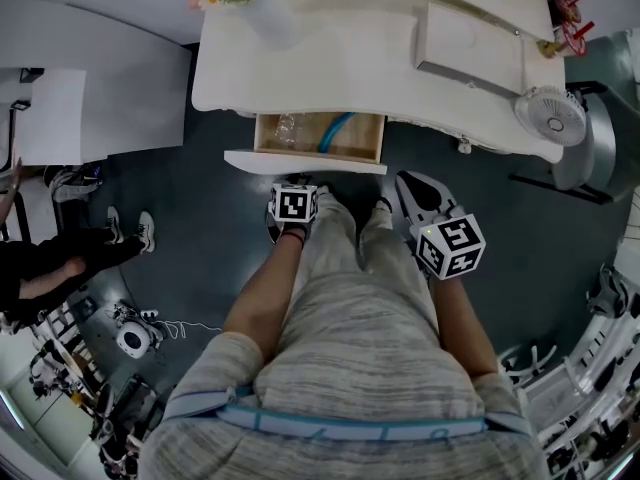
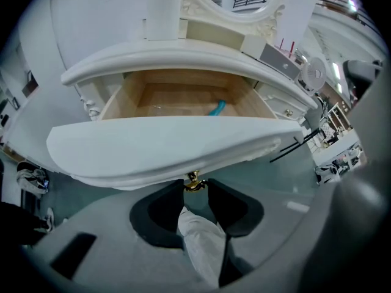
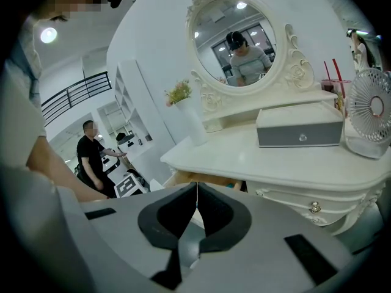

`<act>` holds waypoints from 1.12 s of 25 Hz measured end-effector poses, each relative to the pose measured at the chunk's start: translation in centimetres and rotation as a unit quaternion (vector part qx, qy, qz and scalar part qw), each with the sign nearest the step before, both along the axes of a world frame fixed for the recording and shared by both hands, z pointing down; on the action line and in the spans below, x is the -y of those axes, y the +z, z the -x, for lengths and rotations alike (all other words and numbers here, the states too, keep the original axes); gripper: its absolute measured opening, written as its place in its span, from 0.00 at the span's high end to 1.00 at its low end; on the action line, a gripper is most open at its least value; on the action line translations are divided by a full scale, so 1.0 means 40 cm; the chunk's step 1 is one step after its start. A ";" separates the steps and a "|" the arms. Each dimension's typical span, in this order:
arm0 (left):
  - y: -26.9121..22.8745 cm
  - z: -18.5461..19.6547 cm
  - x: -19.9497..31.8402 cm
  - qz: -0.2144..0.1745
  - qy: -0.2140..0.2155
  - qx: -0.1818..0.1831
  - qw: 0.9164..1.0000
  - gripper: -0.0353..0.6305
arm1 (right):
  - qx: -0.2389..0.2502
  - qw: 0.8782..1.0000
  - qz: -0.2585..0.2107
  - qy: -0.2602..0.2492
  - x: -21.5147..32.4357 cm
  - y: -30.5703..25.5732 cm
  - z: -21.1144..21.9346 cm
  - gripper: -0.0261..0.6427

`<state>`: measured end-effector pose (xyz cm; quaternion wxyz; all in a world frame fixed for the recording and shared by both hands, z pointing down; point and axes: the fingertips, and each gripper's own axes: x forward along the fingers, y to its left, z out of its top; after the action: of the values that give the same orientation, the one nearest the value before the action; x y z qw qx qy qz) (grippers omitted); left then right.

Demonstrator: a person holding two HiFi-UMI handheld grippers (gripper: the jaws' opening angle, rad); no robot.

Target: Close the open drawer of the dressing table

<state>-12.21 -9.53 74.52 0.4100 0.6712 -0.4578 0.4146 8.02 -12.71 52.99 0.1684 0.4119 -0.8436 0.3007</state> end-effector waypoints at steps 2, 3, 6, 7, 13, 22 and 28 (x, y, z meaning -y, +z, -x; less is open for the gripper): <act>-0.008 -0.003 0.020 0.000 0.004 0.000 1.000 0.74 | 0.001 1.000 0.000 0.006 0.013 0.003 -0.001 0.94; -0.009 -0.004 0.029 -0.001 0.007 0.000 1.000 0.74 | 0.001 1.000 0.001 0.008 0.018 0.004 -0.001 0.94; -0.006 -0.006 0.054 0.000 0.010 -0.001 1.000 0.74 | 0.001 1.000 0.002 0.014 0.035 0.007 -0.001 0.94; -0.007 -0.007 0.062 0.000 0.011 -0.001 1.000 0.74 | 0.001 1.000 0.003 0.016 0.040 0.008 -0.001 0.94; -0.002 -0.016 0.123 -0.006 0.017 -0.008 1.000 0.74 | 0.000 0.999 0.008 0.032 0.065 0.022 -0.010 0.94; -0.011 -0.030 0.219 -0.021 0.015 -0.014 1.000 0.74 | -0.004 0.998 0.013 0.055 0.096 0.036 -0.032 0.94; -0.007 -0.037 0.269 -0.035 0.012 -0.023 0.999 0.74 | -0.007 0.997 0.016 0.071 0.111 0.045 -0.043 0.94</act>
<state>-10.72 -20.28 74.25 0.3917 0.7000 -0.4541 0.3877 9.74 -17.14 54.80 0.1593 0.4703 -0.8061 0.3220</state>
